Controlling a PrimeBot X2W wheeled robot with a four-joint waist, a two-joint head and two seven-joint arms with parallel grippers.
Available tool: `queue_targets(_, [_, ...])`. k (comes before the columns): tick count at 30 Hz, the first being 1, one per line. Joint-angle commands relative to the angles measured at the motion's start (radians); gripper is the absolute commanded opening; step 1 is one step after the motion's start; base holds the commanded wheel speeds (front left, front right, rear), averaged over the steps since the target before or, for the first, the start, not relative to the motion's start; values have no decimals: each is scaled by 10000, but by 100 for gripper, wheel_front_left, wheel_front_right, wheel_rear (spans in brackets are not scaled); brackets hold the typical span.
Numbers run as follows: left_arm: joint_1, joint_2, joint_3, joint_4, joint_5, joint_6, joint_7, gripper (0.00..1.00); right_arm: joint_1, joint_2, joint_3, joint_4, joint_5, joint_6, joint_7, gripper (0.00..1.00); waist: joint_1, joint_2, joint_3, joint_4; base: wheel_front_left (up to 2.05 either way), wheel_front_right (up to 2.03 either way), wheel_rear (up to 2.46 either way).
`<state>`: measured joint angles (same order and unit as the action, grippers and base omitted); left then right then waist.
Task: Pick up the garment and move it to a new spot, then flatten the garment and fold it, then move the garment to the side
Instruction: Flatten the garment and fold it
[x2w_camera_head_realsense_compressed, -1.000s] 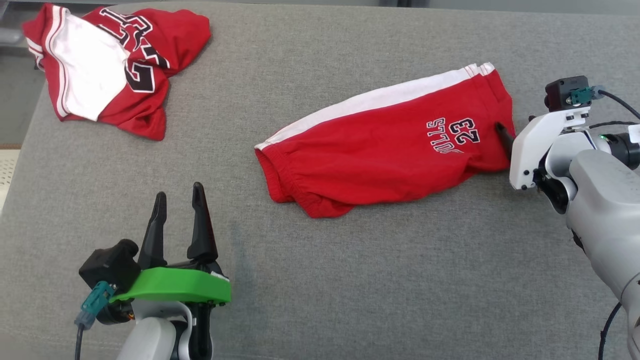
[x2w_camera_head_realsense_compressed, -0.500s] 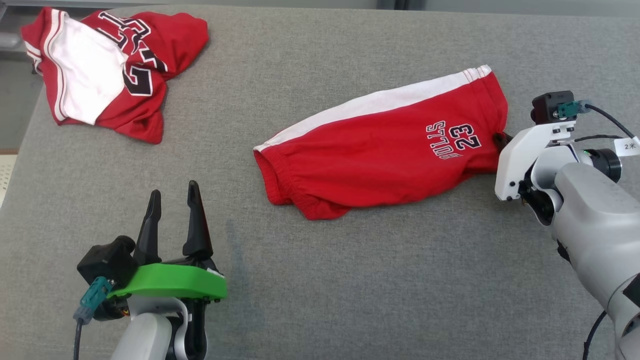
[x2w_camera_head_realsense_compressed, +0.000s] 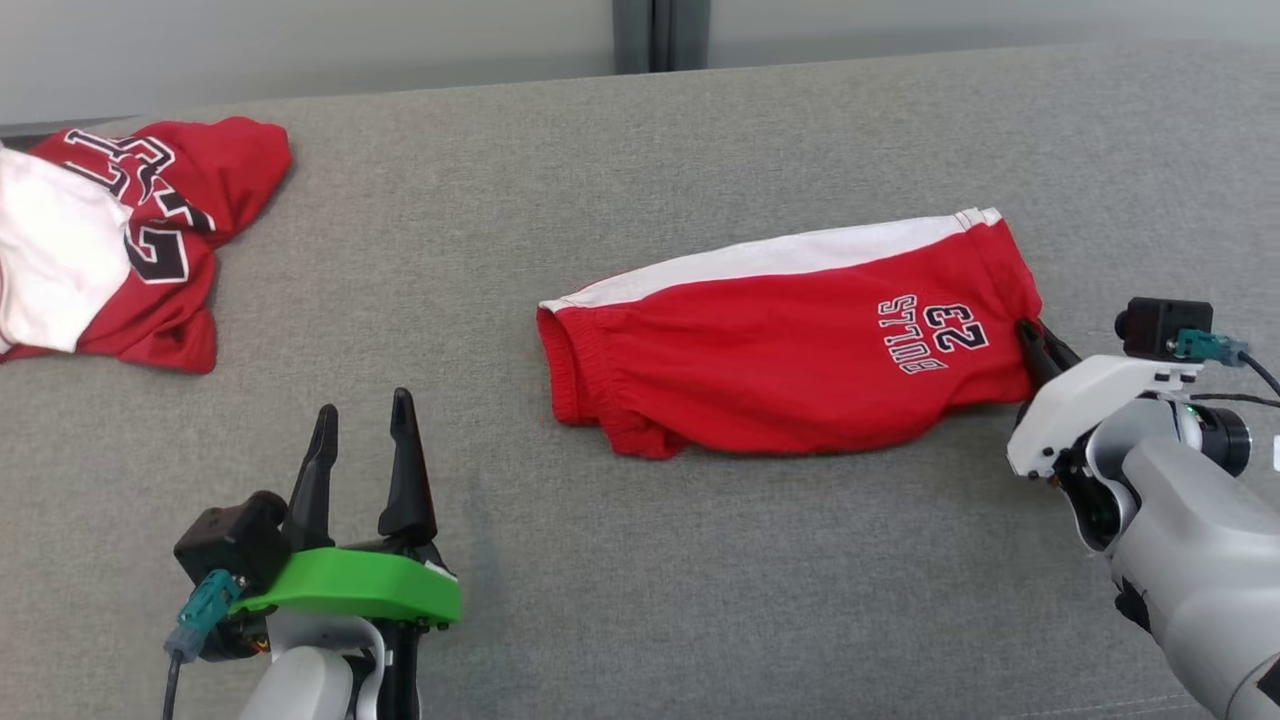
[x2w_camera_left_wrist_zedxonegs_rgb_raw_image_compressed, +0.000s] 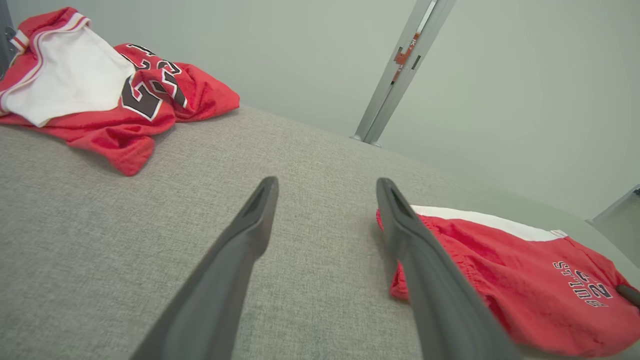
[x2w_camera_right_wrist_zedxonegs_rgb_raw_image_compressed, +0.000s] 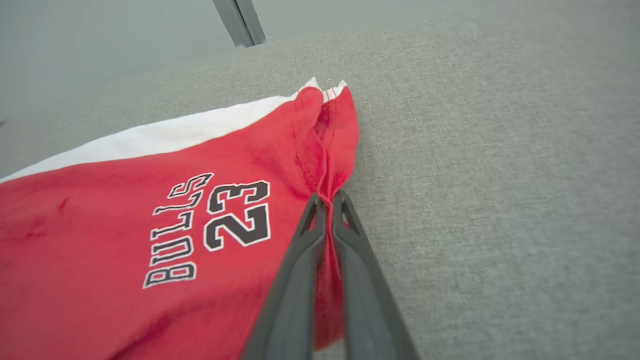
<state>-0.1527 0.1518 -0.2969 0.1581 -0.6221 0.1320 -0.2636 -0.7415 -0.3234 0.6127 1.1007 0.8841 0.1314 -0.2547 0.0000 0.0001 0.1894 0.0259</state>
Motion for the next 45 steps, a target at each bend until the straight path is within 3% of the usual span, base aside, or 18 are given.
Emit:
queue_targets(1, [187, 100, -38, 16, 61, -8, 24, 100, 240, -49, -122, -66, 17, -14, -77, 0, 0, -1, -215, -338, 0, 0, 0])
queue_targets(10, [210, 157, -220, 77, 210, 85, 77, 100, 978, -59, -1446, -701, -689, -14, -112, 0, 0, -1, -322, -502, 0, 0, 0])
queue_targets(21, [333, 106, -148, 300, 119, 120, 47, 100, 781, 556, -2027, -1848, -2074, -14, -108, 0, 0, -1, -721, 205, 0, 0, 0])
queue_targets(32, [299, -79, -130, 300, 114, 15, -2, 100, 253, 2038, -983, -2497, -2567, -14, 618, 0, 0, -1, -762, 1218, 0, 0, 0])
queue_targets(45, [391, -244, -58, 430, 199, -55, -14, 100, 489, 2535, 710, -1757, -2383, -14, 1284, 0, 0, -1, -750, 1652, 0, 0, 0])
